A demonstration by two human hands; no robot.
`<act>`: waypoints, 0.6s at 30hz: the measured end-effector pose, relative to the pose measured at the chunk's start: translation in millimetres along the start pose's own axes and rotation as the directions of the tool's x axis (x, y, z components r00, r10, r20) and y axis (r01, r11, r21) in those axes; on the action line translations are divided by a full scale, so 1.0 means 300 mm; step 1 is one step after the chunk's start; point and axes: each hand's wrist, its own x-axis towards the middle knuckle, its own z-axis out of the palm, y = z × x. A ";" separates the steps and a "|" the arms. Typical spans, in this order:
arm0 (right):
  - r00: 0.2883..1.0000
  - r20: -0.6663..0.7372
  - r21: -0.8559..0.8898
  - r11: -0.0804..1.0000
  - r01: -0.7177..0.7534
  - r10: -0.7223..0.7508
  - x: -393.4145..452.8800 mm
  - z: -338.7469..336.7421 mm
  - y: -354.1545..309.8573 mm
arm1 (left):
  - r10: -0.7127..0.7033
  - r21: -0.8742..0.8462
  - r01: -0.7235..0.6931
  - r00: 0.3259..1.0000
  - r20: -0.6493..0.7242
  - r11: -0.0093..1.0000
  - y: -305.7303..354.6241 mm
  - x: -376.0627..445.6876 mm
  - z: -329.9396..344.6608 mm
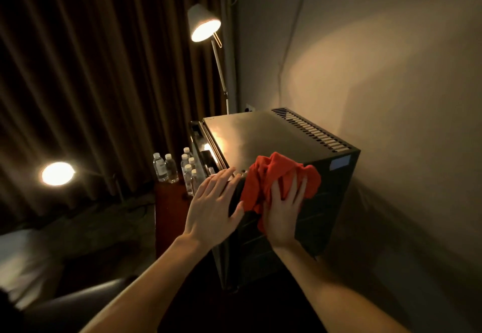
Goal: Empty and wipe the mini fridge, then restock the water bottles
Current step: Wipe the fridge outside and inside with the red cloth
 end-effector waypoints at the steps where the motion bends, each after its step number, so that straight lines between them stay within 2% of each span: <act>1: 0.999 -0.015 -0.036 0.998 0.044 -0.044 -0.026 0.020 -0.010 | -0.012 0.003 0.012 1.000 0.016 1.000 -0.001 -0.015 0.006; 4: 0.969 0.026 -0.153 0.957 0.248 -0.247 -0.093 0.055 0.009 | -0.034 0.027 0.033 0.998 0.049 0.999 0.010 -0.063 0.019; 8: 0.837 0.177 -0.199 0.814 0.546 -0.518 -0.092 0.053 0.167 | -0.055 0.065 0.052 0.997 0.051 0.997 0.030 -0.092 0.030; 10: 0.789 0.208 -0.187 0.768 0.612 -0.578 -0.041 0.025 0.268 | -0.072 0.101 0.069 0.997 0.030 0.993 0.052 -0.095 0.037; 12: 0.788 0.257 -0.158 0.781 0.605 -0.559 0.005 -0.011 0.358 | -0.098 0.132 0.095 0.995 0.016 0.987 0.088 -0.108 0.048; 14: 0.830 0.298 -0.156 0.833 0.530 -0.472 0.025 -0.046 0.456 | -0.113 0.167 0.108 0.993 0.017 0.980 0.139 -0.125 0.070; 16: 0.881 0.297 -0.160 0.890 0.427 -0.369 0.035 -0.075 0.551 | -0.129 0.194 0.121 0.991 0.031 0.974 0.196 -0.130 0.088; 18: 0.900 0.263 -0.130 0.911 0.391 -0.349 0.052 -0.093 0.608 | -0.165 0.186 0.160 0.986 0.013 0.969 0.262 -0.129 0.107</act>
